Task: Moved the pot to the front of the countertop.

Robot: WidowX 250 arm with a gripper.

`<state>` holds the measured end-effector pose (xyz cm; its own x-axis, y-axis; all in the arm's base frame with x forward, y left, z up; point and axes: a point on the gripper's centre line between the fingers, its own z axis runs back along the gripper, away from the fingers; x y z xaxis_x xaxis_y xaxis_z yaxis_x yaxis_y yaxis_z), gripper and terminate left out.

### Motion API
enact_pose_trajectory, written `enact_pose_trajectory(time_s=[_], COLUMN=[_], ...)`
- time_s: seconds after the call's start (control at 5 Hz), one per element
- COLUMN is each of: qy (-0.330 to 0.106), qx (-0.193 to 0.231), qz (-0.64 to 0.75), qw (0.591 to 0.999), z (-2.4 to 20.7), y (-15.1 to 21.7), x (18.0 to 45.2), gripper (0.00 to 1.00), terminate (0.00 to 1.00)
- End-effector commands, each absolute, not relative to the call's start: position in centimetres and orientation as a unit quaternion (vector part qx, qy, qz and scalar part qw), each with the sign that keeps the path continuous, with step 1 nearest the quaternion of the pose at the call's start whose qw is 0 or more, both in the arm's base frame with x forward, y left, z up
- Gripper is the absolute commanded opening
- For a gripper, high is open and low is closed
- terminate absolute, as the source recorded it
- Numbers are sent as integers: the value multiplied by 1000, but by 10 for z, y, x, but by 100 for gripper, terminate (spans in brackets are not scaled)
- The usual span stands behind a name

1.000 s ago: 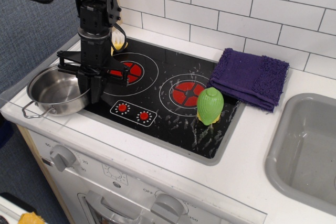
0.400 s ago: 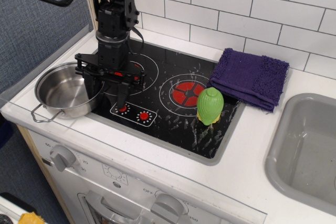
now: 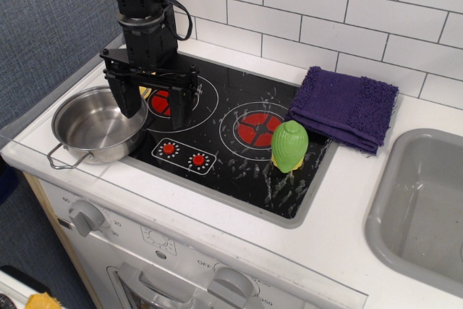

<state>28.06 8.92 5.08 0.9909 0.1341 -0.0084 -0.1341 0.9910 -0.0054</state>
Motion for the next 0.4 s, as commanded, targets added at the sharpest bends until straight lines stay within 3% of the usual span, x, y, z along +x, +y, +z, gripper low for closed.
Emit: enact_pose_trajectory(time_s=[0.0, 0.2], qy=[-8, -8], qx=[19, 19], qz=[42, 42], qw=[999, 999], z=[63, 63], y=[95, 95], x=[282, 282], gripper=[100, 100], terminate=[0, 100])
